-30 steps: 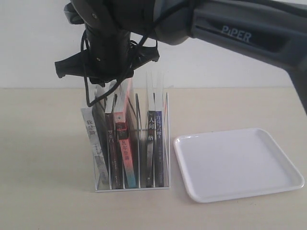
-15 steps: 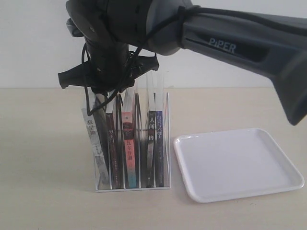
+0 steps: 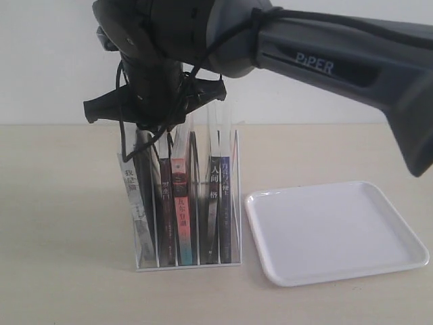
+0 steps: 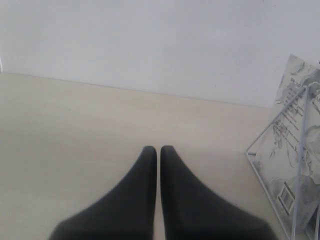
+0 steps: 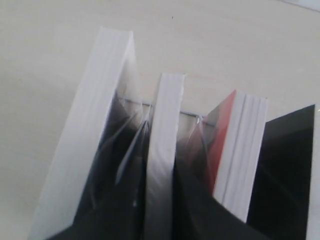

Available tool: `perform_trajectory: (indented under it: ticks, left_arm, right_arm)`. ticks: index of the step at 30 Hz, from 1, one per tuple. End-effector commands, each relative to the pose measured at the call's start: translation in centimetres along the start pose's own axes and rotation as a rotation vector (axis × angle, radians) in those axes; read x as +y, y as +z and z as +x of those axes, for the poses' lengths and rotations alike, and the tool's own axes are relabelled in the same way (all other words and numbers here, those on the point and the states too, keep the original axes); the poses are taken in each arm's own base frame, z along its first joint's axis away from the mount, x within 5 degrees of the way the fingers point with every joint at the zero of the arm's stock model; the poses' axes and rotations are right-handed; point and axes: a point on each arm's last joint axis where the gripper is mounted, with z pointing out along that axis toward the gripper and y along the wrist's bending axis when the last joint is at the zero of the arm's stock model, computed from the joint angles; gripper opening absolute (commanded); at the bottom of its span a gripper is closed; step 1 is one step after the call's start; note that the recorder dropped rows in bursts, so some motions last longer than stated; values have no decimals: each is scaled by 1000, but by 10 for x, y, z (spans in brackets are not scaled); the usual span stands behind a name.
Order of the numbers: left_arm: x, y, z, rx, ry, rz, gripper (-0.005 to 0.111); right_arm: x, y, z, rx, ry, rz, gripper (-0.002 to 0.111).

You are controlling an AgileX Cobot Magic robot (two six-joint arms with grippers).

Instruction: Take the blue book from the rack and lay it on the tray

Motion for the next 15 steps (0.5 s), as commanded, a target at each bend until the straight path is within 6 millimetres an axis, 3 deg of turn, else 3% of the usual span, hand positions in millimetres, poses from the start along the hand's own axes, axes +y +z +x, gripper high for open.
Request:
perform_trajectory:
  ticks: [1,10,15]
  left_arm:
    - [0,0,-2,-9,-20,0,4]
    - [0,0,-2,-9,-20,0,4]
    - [0,0,-2,-9,-20,0,4]
  right_arm:
    - [-11,-31,-12,-69,20,6,0]
    - [-21,-65,-23,-131,62,-25,0]
    - [-24,-74,-24,-144,77,-29,0]
